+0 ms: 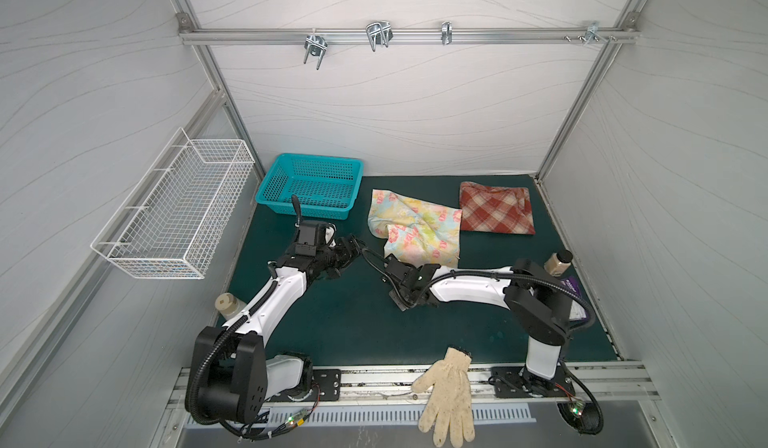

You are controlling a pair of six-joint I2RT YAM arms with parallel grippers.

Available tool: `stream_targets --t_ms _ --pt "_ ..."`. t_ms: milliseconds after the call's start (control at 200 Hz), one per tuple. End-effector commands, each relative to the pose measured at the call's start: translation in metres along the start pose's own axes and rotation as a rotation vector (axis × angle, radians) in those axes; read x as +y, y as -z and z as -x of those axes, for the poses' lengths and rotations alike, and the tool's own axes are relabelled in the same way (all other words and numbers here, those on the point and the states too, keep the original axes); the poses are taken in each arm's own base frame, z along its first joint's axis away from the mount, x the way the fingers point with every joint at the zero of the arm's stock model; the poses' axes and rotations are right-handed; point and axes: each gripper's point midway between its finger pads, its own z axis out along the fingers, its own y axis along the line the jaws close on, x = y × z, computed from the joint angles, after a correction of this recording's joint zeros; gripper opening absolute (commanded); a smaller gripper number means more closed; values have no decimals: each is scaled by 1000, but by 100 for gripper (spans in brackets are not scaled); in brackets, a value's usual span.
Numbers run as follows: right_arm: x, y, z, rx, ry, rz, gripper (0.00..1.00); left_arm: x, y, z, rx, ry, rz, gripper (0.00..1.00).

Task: Fold and stack the skirts

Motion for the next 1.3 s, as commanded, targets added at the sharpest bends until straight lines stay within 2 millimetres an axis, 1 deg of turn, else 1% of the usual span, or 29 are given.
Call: stream_targets --t_ms 0,55,90,190,245,265,290,380,440,490,570,715,876,926,986,1061,1141,1226,1296 --pt "-8 -18 -3 20 25 -67 73 -7 6 4 -27 -11 -35 85" --pt "-8 -22 -2 22 21 -71 65 -5 6 3 -27 -11 -32 85" --pt "-10 -24 -3 28 17 -76 58 -4 7 2 -26 -11 -30 85" --pt "-17 -31 -4 43 -2 -86 45 -1 8 0 -25 -11 -24 86" --pt "-21 -33 -4 47 -11 -87 40 2 8 -2 -27 -9 -19 86" --pt "-22 -34 -5 48 -17 -88 36 3 9 -1 -30 -6 -15 86" --pt "-24 -34 -5 47 -21 -86 32 5 10 -1 -33 -6 -11 86" --pt "-26 -33 -4 42 -35 -61 12 10 11 -2 -42 2 -4 87" --pt "-26 -28 0 35 -44 -36 5 13 12 -3 -42 6 2 87" --pt "-25 -22 4 28 -49 -16 3 15 12 -3 -44 8 4 87" --pt "-20 -8 12 14 -55 30 2 17 14 -3 -51 6 10 87" --pt "-6 29 31 -8 -94 173 1 18 18 -2 -65 -14 18 87" --pt "10 72 51 -27 -181 393 1 18 22 -3 -70 -47 27 87" --pt "10 83 56 -32 -214 451 1 19 22 -4 -69 -56 30 87" --pt "5 91 61 -40 -265 512 1 20 23 -5 -69 -64 32 87" --pt "-4 93 62 -32 -334 583 1 21 23 -7 -66 -71 32 87" --pt "-19 86 61 -16 -412 644 1 21 22 -8 -58 -76 28 87" --pt "-32 69 56 26 -489 704 1 19 21 -9 -48 -79 17 87" --pt "-44 51 53 51 -543 733 1 17 18 -11 -39 -73 -5 87"
